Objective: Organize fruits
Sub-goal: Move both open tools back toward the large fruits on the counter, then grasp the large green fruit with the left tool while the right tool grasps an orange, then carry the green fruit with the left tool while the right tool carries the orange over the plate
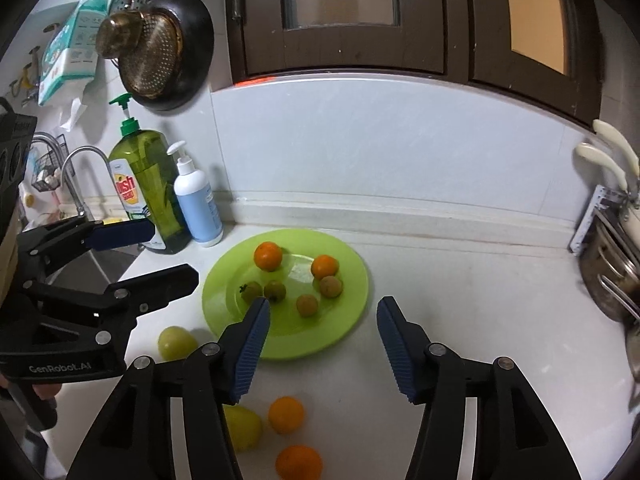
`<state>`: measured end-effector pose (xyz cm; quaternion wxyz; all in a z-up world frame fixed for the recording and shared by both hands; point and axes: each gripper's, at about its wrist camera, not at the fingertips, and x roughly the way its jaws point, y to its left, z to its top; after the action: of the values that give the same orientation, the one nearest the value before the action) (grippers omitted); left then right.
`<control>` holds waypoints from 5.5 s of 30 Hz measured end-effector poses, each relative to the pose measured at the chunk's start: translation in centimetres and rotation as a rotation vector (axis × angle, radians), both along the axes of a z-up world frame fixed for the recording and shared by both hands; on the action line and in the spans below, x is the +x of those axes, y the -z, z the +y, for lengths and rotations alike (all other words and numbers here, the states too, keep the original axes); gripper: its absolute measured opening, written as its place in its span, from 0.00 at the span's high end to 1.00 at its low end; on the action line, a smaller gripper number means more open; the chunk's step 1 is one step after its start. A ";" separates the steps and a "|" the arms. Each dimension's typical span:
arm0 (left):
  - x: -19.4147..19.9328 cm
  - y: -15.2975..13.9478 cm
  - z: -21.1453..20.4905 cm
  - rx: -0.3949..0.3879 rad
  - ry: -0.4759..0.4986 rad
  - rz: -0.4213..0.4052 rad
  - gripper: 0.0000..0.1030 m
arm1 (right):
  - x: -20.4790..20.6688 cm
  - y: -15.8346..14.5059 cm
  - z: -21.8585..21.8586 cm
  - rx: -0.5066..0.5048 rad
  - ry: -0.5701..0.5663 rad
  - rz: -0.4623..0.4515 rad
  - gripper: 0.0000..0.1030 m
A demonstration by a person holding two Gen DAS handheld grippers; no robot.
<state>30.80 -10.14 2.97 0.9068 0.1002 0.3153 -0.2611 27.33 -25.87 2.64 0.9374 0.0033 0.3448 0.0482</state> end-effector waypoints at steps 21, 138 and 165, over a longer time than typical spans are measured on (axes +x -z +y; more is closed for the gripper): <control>-6.9 4.2 0.6 0.085 0.165 -0.047 0.27 | -7.0 4.4 1.1 -0.001 0.020 0.109 0.44; 3.6 3.1 2.9 -0.067 0.001 0.042 0.50 | 4.9 2.3 3.5 0.075 -0.132 0.061 0.60; 13.2 8.8 2.4 -0.001 -0.041 0.180 0.50 | 15.6 8.6 4.9 0.058 -0.188 0.213 0.60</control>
<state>43.96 -7.73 -5.84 0.8800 0.0693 0.3974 -0.2507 42.89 -21.01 -5.98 0.8865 0.0032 0.4394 0.1453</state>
